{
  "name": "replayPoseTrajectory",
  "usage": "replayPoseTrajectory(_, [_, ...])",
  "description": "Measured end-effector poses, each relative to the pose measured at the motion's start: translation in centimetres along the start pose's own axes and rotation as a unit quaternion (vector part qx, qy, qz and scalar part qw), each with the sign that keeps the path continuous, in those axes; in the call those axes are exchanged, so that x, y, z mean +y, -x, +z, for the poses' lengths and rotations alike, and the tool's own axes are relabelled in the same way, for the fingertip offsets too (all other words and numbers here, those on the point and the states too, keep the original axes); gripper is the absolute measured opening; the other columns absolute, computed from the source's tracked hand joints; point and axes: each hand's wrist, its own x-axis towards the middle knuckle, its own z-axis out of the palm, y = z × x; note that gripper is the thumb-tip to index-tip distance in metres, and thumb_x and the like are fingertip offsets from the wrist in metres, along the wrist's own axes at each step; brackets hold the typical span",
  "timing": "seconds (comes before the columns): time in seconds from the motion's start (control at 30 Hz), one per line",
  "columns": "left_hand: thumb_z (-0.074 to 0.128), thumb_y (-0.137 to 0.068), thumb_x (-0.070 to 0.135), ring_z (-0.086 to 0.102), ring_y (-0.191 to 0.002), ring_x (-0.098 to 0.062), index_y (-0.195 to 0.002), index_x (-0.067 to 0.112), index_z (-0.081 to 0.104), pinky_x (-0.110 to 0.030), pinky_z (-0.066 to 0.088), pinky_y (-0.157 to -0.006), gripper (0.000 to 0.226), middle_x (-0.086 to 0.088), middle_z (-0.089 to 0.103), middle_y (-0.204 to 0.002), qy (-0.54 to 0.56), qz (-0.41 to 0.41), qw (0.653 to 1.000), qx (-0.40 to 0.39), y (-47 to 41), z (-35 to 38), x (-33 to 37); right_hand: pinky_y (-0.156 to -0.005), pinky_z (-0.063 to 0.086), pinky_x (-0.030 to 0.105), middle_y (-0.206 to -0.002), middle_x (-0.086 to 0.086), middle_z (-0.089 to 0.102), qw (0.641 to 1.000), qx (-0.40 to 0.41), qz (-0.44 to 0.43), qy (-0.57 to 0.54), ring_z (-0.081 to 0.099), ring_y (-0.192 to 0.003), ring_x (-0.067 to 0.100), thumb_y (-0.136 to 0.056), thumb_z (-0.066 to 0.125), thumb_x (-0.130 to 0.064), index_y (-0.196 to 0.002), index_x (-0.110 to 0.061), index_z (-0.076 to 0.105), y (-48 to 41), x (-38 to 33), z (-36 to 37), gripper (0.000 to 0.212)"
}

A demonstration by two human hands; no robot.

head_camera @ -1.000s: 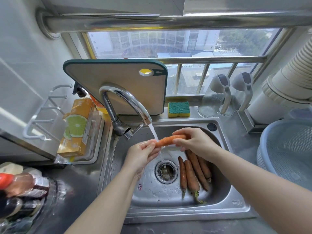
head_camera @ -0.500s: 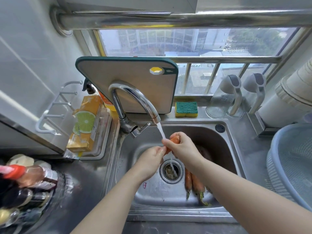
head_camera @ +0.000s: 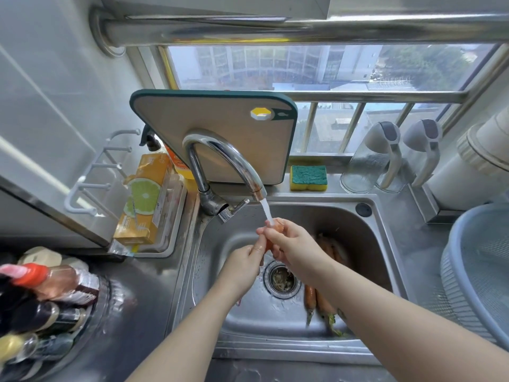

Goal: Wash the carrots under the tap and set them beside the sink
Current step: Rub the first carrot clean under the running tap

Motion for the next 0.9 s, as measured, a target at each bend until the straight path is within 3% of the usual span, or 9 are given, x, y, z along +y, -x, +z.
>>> replayPoseTrajectory(0.13, [0.025, -0.094, 0.057, 0.048, -0.059, -0.011, -0.067, 0.027, 0.049, -0.028, 0.034, -0.053, 0.047, 0.007, 0.051, -0.061, -0.080, 0.032, 0.996, 0.014, 0.6, 0.6, -0.2, -0.054, 0.039, 0.019, -0.080, 0.010, 0.058, 0.998, 0.047, -0.003, 0.047, 0.049, -0.053, 0.005, -0.095, 0.049, -0.008, -0.083, -0.014, 0.054, -0.1, 0.2, 0.6, 0.015])
replayPoseTrajectory(0.2, [0.027, -0.095, 0.056, 0.056, -0.070, -0.020, -0.082, 0.025, 0.051, -0.032, 0.037, -0.056, 0.041, 0.004, 0.056, -0.071, -0.115, 0.053, 0.992, 0.022, 0.9, 1.1, -0.6, -0.066, 0.047, 0.030, -0.074, 0.007, 0.062, 0.990, 0.106, 0.000, 0.090, 0.058, -0.065, 0.017, -0.095, 0.050, -0.015, -0.077, -0.013, 0.055, -0.4, 0.4, 1.2, 0.019])
replayPoseTrajectory(0.33, [0.032, -0.101, 0.037, 0.060, -0.092, -0.031, -0.108, 0.018, 0.046, -0.036, 0.043, -0.068, 0.025, -0.008, 0.064, -0.097, -0.149, 0.097, 0.984, 0.016, 1.4, 2.1, -1.0, -0.054, 0.043, 0.026, -0.053, 0.005, 0.056, 0.978, 0.202, 0.031, 0.051, 0.052, -0.050, 0.019, -0.096, 0.044, -0.018, -0.058, -0.009, 0.053, -0.6, -0.2, 1.5, 0.040])
replayPoseTrajectory(0.4, [0.034, -0.101, 0.030, 0.056, -0.111, -0.028, -0.127, 0.017, 0.044, -0.035, 0.045, -0.083, 0.031, -0.007, 0.059, -0.123, -0.110, 0.122, 0.986, 0.030, 1.4, 2.3, -0.6, -0.055, 0.043, 0.026, -0.054, 0.003, 0.057, 0.979, 0.198, 0.050, 0.020, 0.052, -0.051, 0.017, -0.098, 0.042, -0.019, -0.060, -0.010, 0.053, -0.6, -0.5, 1.5, 0.041])
replayPoseTrajectory(0.47, [0.035, -0.100, 0.034, 0.054, -0.116, -0.025, -0.133, 0.018, 0.041, -0.032, 0.044, -0.087, 0.037, -0.004, 0.056, -0.130, -0.076, 0.104, 0.990, 0.053, 1.3, 2.2, -0.2, -0.058, 0.044, 0.027, -0.058, 0.004, 0.060, 0.983, 0.166, 0.077, -0.019, 0.056, -0.056, 0.017, -0.099, 0.042, -0.023, -0.065, -0.012, 0.055, -0.6, -0.8, 1.6, 0.038])
replayPoseTrajectory(0.57, [0.033, -0.099, 0.043, 0.059, -0.105, -0.027, -0.119, 0.018, 0.052, -0.032, 0.044, -0.078, 0.037, -0.007, 0.064, -0.112, -0.075, 0.076, 0.991, 0.081, 0.8, 1.6, -0.2, -0.051, 0.034, 0.021, -0.067, -0.004, 0.065, 0.986, 0.078, 0.136, -0.059, 0.046, -0.054, 0.010, -0.099, 0.040, -0.031, -0.078, -0.018, 0.061, -0.2, -1.1, 1.1, 0.032])
replayPoseTrajectory(0.67, [0.029, -0.101, 0.041, 0.060, -0.076, -0.016, -0.109, 0.017, 0.062, -0.027, 0.041, -0.065, 0.042, 0.001, 0.061, -0.083, -0.006, 0.062, 0.994, 0.086, 0.3, 0.9, 0.1, -0.044, 0.026, 0.016, -0.082, -0.007, 0.064, 0.977, -0.023, 0.137, -0.159, 0.029, -0.047, 0.006, -0.100, 0.038, -0.027, -0.092, -0.019, 0.062, 0.4, -1.6, 0.0, 0.026])
replayPoseTrajectory(0.77, [0.031, -0.097, 0.053, 0.040, -0.040, -0.004, -0.093, 0.013, 0.066, -0.020, 0.033, -0.041, 0.053, 0.007, 0.051, -0.058, 0.130, -0.055, 0.989, 0.034, -0.2, 0.2, 0.0, -0.048, 0.038, 0.015, -0.095, 0.001, 0.067, 0.971, -0.088, 0.124, -0.187, 0.042, -0.048, 0.006, -0.100, 0.042, -0.017, -0.107, -0.013, 0.062, 0.8, -1.7, -0.8, 0.021])
replayPoseTrajectory(0.9, [0.045, -0.076, 0.074, 0.024, -0.033, -0.003, -0.063, 0.022, 0.060, -0.015, 0.019, -0.035, 0.056, 0.009, 0.036, -0.045, 0.323, -0.179, 0.922, -0.114, 0.0, -0.5, 0.5, -0.055, 0.049, 0.015, -0.098, 0.006, 0.064, 0.968, -0.143, 0.094, -0.184, 0.054, -0.054, 0.007, -0.098, 0.041, 0.000, -0.116, -0.008, 0.057, 1.0, -1.7, -1.4, 0.025])
